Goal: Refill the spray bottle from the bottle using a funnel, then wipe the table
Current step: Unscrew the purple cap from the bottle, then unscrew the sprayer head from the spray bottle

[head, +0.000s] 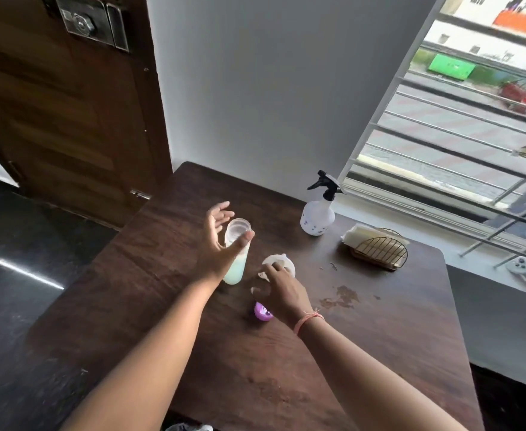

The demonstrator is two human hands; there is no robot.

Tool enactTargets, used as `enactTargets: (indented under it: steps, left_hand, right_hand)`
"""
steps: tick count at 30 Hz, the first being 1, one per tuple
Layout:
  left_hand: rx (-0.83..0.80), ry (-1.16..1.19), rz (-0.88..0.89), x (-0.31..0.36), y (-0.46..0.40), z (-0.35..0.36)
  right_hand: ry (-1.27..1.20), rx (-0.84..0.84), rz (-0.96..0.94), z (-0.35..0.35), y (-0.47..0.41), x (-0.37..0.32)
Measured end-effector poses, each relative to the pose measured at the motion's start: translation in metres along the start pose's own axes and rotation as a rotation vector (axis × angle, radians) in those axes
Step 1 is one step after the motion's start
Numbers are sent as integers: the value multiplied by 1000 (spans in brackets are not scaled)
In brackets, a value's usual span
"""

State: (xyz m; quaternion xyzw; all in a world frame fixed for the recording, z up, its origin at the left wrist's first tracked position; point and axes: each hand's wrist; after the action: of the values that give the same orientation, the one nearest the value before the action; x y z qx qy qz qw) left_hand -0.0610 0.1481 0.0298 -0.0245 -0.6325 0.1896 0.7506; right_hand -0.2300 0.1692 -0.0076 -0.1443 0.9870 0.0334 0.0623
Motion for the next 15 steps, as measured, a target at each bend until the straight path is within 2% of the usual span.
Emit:
enactTargets:
  steps: [5,9,15]
  left_hand:
    - [159,-144,216,27,-25,11]
    - [120,-178,411,48,-46,45]
    - [-31,-298,362,38,-61,101]
  right_hand:
    - [-92,174,111,-32,-20,20]
    - [-207,247,266,-46,-31,48]
    - [-274,425,421,-74,-67,102]
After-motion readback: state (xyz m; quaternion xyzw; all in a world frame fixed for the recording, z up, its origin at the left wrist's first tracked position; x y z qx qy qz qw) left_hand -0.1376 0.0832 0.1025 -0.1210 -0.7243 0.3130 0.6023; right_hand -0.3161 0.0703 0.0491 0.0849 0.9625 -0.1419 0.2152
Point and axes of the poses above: each hand's wrist, its own y-axis away from the middle knuckle, its own z-axis out of the palm, x = y × z, and after that the axes turned 15 degrees about y, right-handed
